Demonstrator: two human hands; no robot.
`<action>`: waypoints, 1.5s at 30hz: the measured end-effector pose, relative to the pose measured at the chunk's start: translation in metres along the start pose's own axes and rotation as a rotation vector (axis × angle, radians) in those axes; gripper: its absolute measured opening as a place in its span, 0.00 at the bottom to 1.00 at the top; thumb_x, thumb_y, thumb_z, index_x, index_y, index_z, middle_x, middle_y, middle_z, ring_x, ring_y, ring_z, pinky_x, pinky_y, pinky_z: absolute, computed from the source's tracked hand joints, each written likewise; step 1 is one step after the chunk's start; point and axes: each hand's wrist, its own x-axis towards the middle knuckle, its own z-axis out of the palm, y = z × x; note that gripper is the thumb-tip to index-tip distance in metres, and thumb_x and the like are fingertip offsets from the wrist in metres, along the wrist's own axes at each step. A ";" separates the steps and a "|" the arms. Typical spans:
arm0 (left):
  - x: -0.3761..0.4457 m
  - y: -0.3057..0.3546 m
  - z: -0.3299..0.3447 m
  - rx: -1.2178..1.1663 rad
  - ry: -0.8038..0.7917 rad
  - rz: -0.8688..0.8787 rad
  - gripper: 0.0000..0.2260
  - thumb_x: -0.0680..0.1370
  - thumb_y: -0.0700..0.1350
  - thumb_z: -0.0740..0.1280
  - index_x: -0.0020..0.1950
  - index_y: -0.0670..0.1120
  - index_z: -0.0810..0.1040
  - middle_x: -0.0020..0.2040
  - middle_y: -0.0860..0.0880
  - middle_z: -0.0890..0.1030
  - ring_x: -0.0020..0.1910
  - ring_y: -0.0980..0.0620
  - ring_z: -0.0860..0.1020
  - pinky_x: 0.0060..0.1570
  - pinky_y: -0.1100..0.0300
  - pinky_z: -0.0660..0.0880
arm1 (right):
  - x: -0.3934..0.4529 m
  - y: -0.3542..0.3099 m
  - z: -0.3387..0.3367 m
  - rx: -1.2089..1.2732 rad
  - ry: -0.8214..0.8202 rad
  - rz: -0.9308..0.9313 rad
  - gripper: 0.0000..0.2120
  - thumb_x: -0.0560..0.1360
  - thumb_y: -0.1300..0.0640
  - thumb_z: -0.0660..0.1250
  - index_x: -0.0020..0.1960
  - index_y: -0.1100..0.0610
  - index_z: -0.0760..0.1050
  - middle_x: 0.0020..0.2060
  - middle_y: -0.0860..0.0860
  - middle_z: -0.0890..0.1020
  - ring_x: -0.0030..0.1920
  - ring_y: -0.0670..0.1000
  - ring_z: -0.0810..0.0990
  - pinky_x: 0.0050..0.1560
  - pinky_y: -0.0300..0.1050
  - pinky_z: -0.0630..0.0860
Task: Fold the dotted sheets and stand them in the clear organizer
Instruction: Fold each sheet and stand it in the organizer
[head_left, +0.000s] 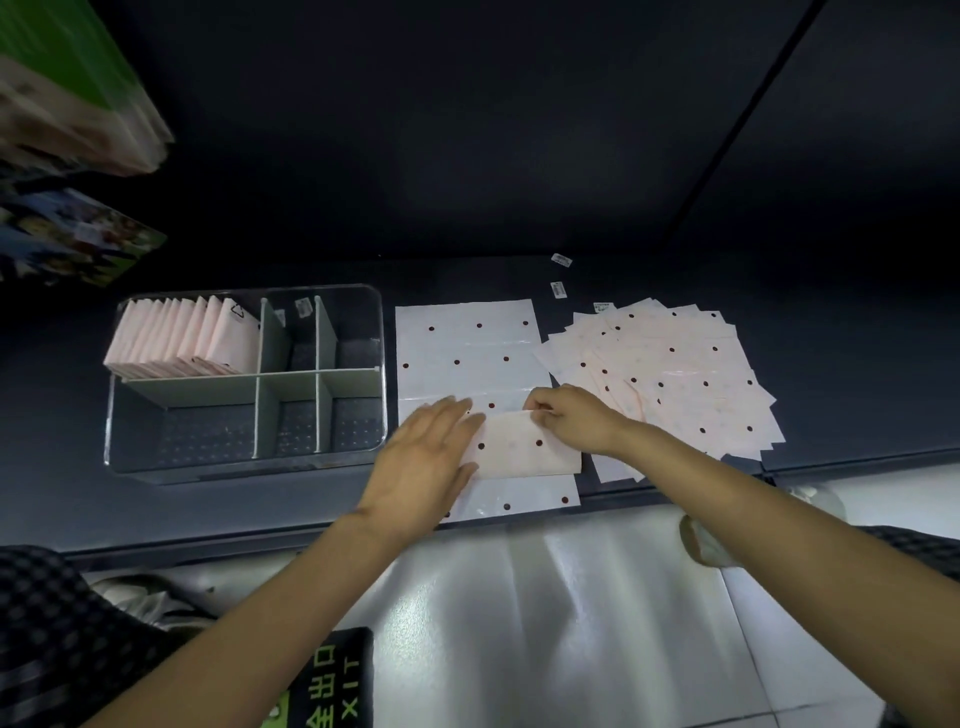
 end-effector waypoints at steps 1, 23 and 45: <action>-0.002 0.004 0.004 0.008 -0.057 0.015 0.24 0.77 0.47 0.67 0.71 0.43 0.68 0.73 0.44 0.67 0.73 0.45 0.63 0.73 0.53 0.51 | 0.005 0.001 0.001 -0.019 -0.010 0.027 0.09 0.80 0.62 0.56 0.50 0.57 0.74 0.40 0.49 0.76 0.45 0.50 0.71 0.43 0.42 0.65; -0.028 -0.009 0.067 0.186 -0.487 -0.001 0.31 0.77 0.69 0.48 0.76 0.61 0.43 0.72 0.40 0.26 0.70 0.37 0.27 0.71 0.44 0.30 | -0.031 -0.021 0.097 -0.239 0.152 -0.308 0.25 0.82 0.56 0.53 0.76 0.59 0.51 0.76 0.55 0.55 0.76 0.51 0.54 0.75 0.39 0.47; -0.019 0.002 0.051 0.084 -0.560 -0.123 0.30 0.75 0.70 0.50 0.75 0.65 0.46 0.76 0.42 0.33 0.74 0.41 0.31 0.73 0.45 0.33 | -0.067 0.053 0.053 -0.648 0.418 -0.432 0.19 0.55 0.62 0.81 0.45 0.60 0.83 0.43 0.54 0.85 0.42 0.52 0.84 0.36 0.41 0.81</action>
